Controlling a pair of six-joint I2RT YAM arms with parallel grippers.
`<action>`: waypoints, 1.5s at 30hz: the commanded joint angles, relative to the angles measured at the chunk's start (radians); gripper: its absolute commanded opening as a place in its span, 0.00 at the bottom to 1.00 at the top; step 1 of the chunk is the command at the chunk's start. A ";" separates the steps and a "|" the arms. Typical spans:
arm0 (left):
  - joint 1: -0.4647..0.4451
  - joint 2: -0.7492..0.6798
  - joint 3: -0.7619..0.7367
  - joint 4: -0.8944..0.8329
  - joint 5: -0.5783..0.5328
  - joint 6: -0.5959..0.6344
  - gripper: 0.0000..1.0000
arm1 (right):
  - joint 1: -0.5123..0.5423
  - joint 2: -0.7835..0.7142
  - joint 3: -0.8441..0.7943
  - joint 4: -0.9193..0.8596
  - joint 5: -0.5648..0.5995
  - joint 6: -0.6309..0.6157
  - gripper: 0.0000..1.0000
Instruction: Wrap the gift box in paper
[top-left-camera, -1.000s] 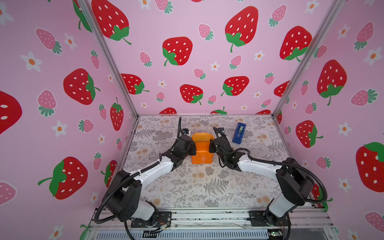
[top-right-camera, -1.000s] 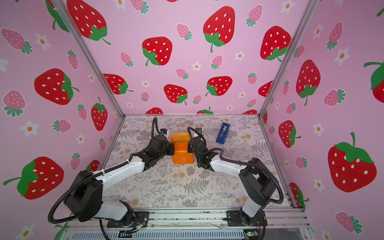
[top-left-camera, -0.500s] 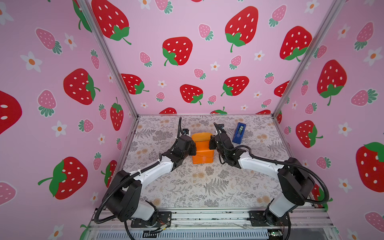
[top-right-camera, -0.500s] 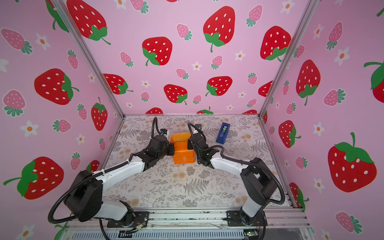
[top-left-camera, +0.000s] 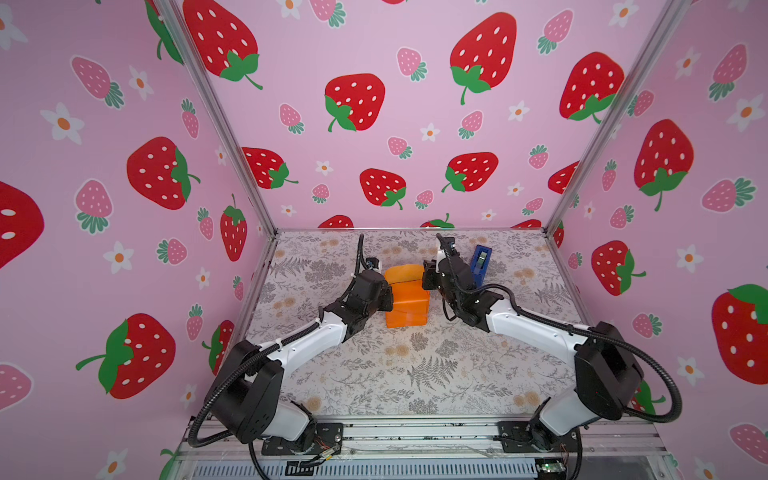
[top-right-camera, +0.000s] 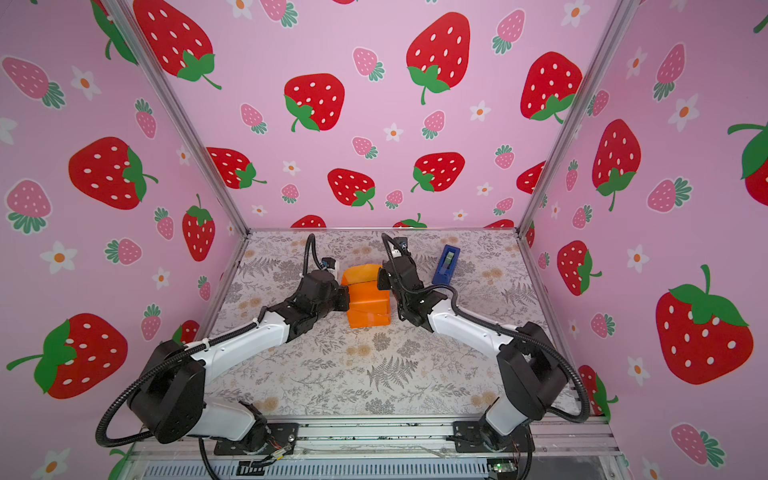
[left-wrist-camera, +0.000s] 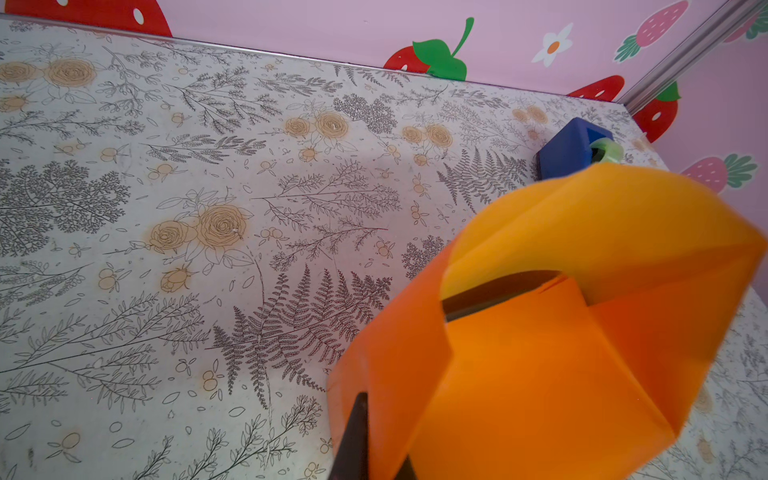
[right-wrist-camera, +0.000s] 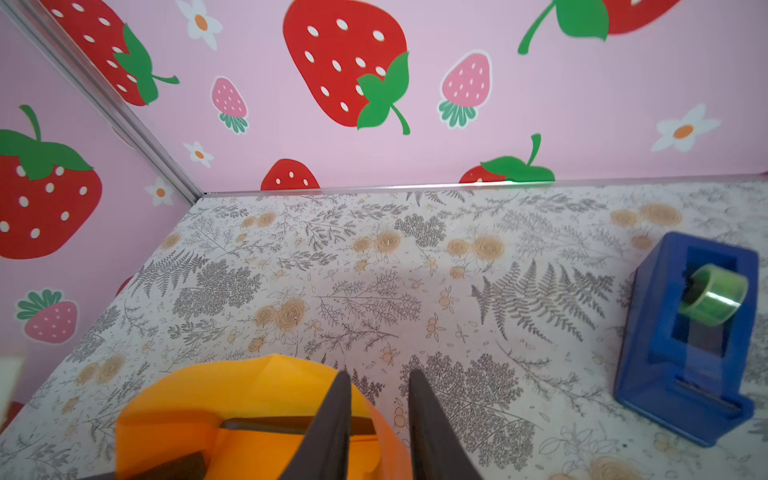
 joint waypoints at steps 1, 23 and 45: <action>-0.003 0.018 0.042 -0.057 0.014 0.012 0.08 | 0.008 -0.051 0.001 -0.027 -0.061 0.001 0.12; -0.001 0.034 0.080 -0.057 0.083 0.058 0.17 | 0.051 0.178 0.010 -0.078 -0.201 0.032 0.00; 0.095 -0.092 0.010 -0.098 0.004 -0.042 0.36 | 0.050 0.168 0.011 -0.121 -0.203 0.070 0.00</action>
